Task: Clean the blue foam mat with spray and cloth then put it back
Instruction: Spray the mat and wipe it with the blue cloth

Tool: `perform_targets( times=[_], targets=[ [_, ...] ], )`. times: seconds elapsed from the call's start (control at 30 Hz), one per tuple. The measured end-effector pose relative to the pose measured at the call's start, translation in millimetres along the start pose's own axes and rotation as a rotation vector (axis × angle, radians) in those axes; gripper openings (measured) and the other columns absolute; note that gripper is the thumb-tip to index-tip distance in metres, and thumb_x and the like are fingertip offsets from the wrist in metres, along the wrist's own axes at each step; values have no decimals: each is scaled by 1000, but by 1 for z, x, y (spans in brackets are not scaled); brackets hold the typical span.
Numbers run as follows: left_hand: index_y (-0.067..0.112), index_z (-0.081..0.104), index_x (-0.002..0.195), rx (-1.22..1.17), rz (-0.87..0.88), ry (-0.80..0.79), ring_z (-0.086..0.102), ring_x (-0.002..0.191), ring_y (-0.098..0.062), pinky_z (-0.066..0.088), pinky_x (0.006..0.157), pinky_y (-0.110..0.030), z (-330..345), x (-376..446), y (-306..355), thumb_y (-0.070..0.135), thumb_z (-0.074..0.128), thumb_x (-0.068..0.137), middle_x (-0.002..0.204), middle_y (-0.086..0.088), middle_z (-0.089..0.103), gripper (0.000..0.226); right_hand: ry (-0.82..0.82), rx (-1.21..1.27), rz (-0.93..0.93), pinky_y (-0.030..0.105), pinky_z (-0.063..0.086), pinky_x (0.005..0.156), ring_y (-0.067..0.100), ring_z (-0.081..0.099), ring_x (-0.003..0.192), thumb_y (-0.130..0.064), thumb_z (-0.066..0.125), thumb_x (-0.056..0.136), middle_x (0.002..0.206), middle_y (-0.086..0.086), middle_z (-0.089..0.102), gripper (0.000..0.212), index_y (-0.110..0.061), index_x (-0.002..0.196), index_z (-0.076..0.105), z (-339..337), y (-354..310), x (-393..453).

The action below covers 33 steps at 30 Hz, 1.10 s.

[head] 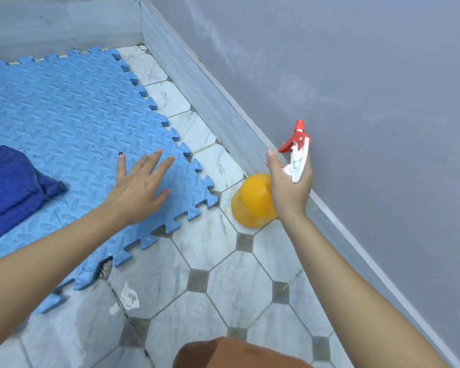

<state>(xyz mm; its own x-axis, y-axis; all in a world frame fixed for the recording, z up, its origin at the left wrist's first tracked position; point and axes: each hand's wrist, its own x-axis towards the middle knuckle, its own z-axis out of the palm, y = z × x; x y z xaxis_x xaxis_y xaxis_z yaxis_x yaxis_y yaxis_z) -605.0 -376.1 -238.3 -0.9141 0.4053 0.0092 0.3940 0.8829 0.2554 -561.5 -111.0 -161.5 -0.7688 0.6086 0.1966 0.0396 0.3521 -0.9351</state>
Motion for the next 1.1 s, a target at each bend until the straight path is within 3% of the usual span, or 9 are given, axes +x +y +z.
perform_targets(
  times=[0.07, 0.17, 0.3, 0.37, 0.4, 0.53, 0.73, 0.87, 1.1],
  targets=[
    [19, 23, 151, 11, -21, 8, 23, 144, -32, -1, 111, -65, -2, -3, -8, 32, 56, 92, 159, -11, 19, 69, -8, -8, 4, 21, 47, 69, 1, 60, 68, -29, 74, 85, 83, -1, 62, 34, -19, 114, 61, 0, 5, -1],
    [20, 22, 151, 22, -69, 13, 22, 144, -32, -2, 110, -65, -7, -9, -22, 32, 58, 91, 159, -11, 18, 71, -19, -58, 3, 24, 52, 87, 1, 65, 94, -37, 76, 81, 110, -4, 68, 52, -28, 129, 56, -3, 12, -4],
    [21, 21, 151, 55, -114, 22, 23, 143, -33, -2, 110, -65, -10, -18, -39, 35, 57, 91, 159, -11, 18, 72, 99, -30, 66, 25, 44, 106, -9, 48, 122, -55, 71, 78, 147, -5, 39, 91, -20, 151, 29, -9, 15, -32],
    [21, 21, 151, 62, -130, 25, 22, 143, -33, -2, 110, -65, -12, -21, -44, 36, 58, 90, 159, -11, 18, 73, 152, -23, 135, 34, 41, 111, 6, 45, 132, -64, 60, 78, 150, 1, 35, 92, -18, 151, 28, -10, 22, -62],
    [21, 21, 151, 65, -137, 25, 21, 144, -32, -2, 110, -65, -14, -22, -46, 35, 58, 90, 159, -11, 18, 73, 134, -27, 147, 31, 40, 111, 10, 43, 134, -66, 56, 78, 149, 2, 36, 90, -16, 149, 31, -9, 25, -77],
    [21, 19, 152, 56, -171, 26, 19, 145, -32, -2, 110, -65, -19, -26, -53, 35, 57, 91, 159, -12, 15, 73, 21, -71, 85, -4, 29, 93, 9, 36, 136, -64, 46, 82, 148, -1, 37, 83, -14, 147, 35, 7, 24, -110],
    [21, 17, 152, 32, -259, 35, 15, 146, -31, -2, 110, -66, -33, -34, -77, 37, 55, 92, 160, -12, 12, 73, -113, -131, -63, 3, 26, 104, 8, 37, 136, -56, 46, 87, 145, 2, 41, 74, -11, 145, 38, 33, -2, -112],
    [22, 13, 152, -1, -404, 55, 10, 147, -30, -3, 111, -65, -47, -48, -106, 38, 51, 93, 161, -10, 8, 72, -276, -211, -174, -3, 21, 99, 8, 34, 137, -55, 46, 92, 149, 2, 36, 71, -14, 148, 34, 70, -33, -89],
    [18, 12, 152, -1, -583, 97, 3, 148, -31, -4, 113, -61, -86, -77, -161, 44, 40, 98, 161, -10, 5, 66, -437, -455, -557, 44, 27, 116, 24, 30, 143, -55, 44, 93, 153, 12, 33, 70, -12, 148, 36, 191, -133, -4]
  ],
)
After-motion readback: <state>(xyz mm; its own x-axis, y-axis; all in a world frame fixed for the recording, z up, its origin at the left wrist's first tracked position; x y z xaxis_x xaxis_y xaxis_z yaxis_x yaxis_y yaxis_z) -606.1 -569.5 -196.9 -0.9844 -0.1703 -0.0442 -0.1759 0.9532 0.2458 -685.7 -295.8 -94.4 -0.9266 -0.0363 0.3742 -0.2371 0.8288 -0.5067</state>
